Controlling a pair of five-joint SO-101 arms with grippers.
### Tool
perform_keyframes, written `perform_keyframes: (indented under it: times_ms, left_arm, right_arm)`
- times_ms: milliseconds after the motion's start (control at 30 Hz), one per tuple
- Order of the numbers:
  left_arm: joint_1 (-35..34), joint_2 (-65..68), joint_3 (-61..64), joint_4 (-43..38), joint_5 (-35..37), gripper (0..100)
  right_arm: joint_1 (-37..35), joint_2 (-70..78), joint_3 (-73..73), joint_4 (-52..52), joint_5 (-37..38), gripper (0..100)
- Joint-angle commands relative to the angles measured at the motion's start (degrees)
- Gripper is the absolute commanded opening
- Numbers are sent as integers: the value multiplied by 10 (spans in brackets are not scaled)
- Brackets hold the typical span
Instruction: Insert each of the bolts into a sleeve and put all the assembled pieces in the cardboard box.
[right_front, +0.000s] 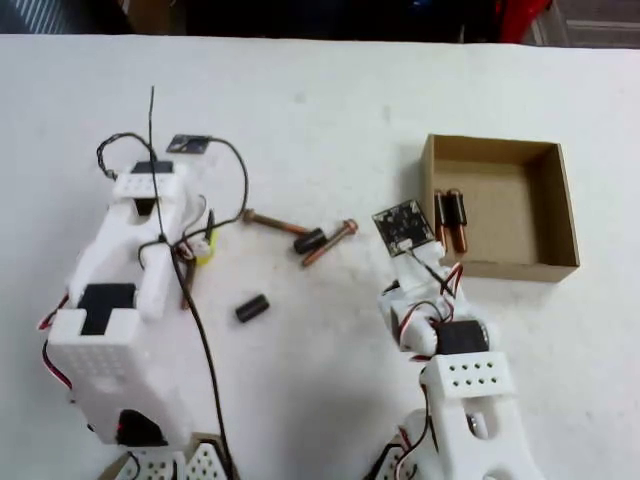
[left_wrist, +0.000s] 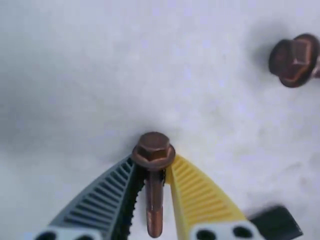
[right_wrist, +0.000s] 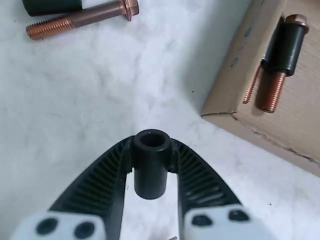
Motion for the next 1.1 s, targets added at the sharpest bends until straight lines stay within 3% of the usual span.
perform_keyframes:
  times_ms: [0, 200, 467, 833, 1067]
  left_arm:
    - [-17, -11, 1, -17, -5, 124]
    - [-16, -11, 1, -15, -5, 151]
    - [-3, -10, 1, -19, -4, 41]
    - [34, -12, 1, -13, -4, 20]
    - [44, -16, -50, 68, -4, 20]
  right_arm:
    - [5, -15, -6, -9, 0, 17]
    - [5, -15, -6, -9, 0, 17]
    - [5, -15, -6, -9, 0, 17]
    - [5, -15, -6, -9, 0, 17]
    - [-6, -15, -6, -9, -4, 17]
